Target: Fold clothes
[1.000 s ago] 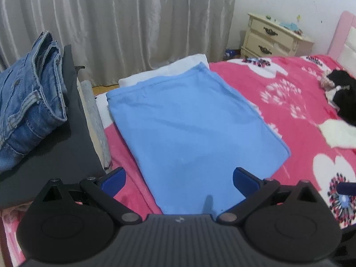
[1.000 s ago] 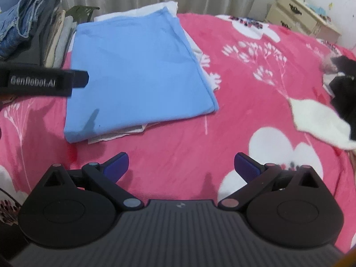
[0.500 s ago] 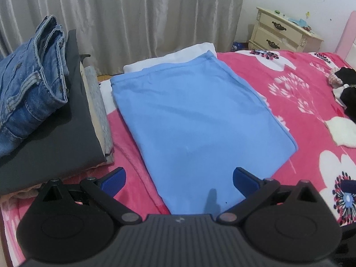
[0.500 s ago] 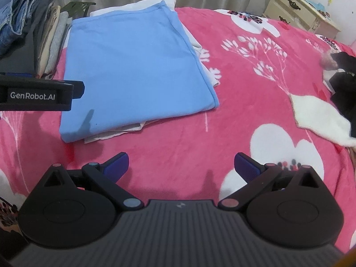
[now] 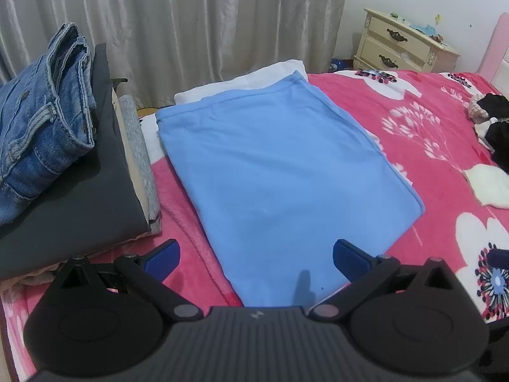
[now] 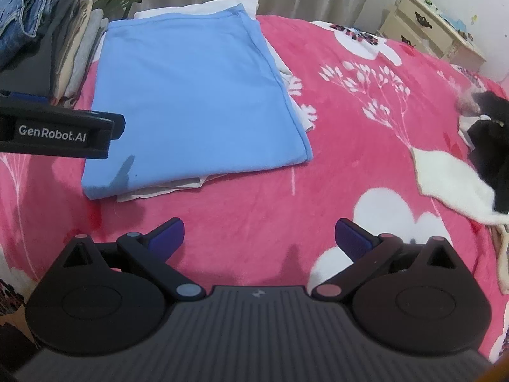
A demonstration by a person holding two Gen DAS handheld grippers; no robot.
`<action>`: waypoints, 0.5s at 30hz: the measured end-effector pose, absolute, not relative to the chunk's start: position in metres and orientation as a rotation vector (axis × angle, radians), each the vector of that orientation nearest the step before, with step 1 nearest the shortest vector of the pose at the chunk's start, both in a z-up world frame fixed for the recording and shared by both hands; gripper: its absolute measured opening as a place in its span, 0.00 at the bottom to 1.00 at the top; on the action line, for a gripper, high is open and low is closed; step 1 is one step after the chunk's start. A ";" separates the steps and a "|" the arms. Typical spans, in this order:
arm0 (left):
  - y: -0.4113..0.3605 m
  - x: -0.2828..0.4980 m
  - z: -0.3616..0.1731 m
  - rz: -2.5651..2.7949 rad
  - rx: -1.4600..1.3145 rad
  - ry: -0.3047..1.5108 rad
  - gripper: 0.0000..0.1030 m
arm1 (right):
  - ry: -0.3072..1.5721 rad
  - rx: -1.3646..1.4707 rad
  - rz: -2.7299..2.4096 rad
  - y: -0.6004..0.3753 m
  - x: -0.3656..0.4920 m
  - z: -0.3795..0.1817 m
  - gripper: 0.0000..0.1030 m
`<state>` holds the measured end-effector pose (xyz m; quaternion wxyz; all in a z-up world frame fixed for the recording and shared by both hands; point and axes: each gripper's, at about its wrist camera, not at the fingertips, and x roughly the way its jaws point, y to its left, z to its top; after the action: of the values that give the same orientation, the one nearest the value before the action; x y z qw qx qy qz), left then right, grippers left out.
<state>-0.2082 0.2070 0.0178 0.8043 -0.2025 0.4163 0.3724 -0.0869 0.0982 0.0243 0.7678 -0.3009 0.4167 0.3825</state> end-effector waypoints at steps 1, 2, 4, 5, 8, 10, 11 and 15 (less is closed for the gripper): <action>0.207 -0.208 0.018 0.797 -0.433 0.892 1.00 | 0.904 -0.655 0.832 0.099 -0.087 0.024 0.98; 0.207 -0.208 0.018 0.796 -0.432 0.892 1.00 | 0.903 -0.657 0.833 0.099 -0.087 0.024 0.98; 0.207 -0.208 0.017 0.795 -0.433 0.893 1.00 | 0.901 -0.662 0.836 0.100 -0.088 0.024 0.98; 0.207 -0.208 0.017 0.794 -0.433 0.894 1.00 | 0.901 -0.663 0.837 0.100 -0.088 0.024 0.98; 0.206 -0.209 0.017 0.794 -0.434 0.895 1.00 | 0.903 -0.666 0.837 0.100 -0.089 0.024 0.98; 0.206 -0.209 0.017 0.794 -0.434 0.896 1.00 | 0.904 -0.667 0.836 0.101 -0.089 0.024 0.98; 0.206 -0.209 0.017 0.795 -0.435 0.896 1.00 | 0.904 -0.668 0.835 0.101 -0.089 0.024 0.98; 0.205 -0.209 0.017 0.796 -0.436 0.897 1.00 | 0.905 -0.671 0.834 0.102 -0.090 0.024 0.98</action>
<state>-0.2095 0.2051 0.0167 0.8032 -0.2034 0.4189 0.3715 -0.0895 0.1023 0.0237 0.7644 -0.3088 0.4161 0.3837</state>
